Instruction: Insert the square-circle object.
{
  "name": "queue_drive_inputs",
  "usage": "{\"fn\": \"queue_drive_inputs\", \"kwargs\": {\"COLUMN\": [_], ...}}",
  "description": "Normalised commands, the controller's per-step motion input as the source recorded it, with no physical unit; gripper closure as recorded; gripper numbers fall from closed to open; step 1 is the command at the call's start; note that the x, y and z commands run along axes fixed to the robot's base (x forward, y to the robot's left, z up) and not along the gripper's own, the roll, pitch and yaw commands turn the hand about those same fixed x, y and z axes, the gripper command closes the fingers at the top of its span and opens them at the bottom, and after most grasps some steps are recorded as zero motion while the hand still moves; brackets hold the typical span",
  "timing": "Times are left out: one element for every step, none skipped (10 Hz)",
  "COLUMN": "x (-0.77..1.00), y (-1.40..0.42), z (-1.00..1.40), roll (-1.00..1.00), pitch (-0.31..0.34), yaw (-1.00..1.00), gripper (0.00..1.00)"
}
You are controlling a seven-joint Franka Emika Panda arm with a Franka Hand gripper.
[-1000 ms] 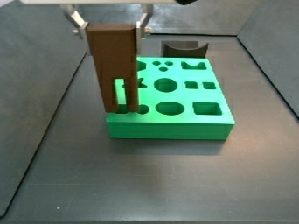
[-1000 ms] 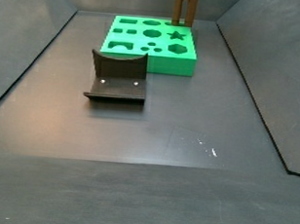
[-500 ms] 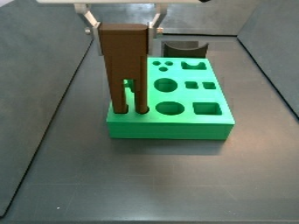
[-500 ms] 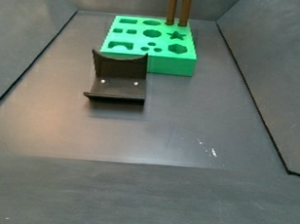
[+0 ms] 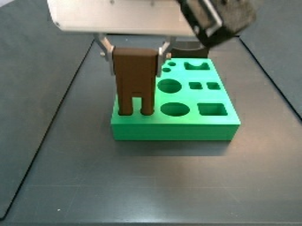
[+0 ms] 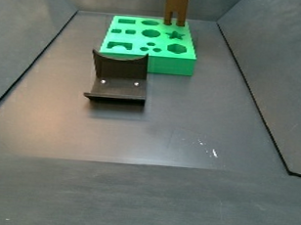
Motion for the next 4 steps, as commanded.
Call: {"fn": "queue_drive_inputs", "kwargs": {"x": [0.17,0.12,0.00,0.00], "y": [0.00,0.00,0.01,0.00], "z": [-0.37,-0.28,-0.03,0.00], "roll": [0.14,0.06,-0.04,0.00], "pitch": [0.049,0.016,-0.006,0.000], "yaw": [0.00,0.00,0.00,0.00], "gripper": [1.00,1.00,1.00,1.00]}}
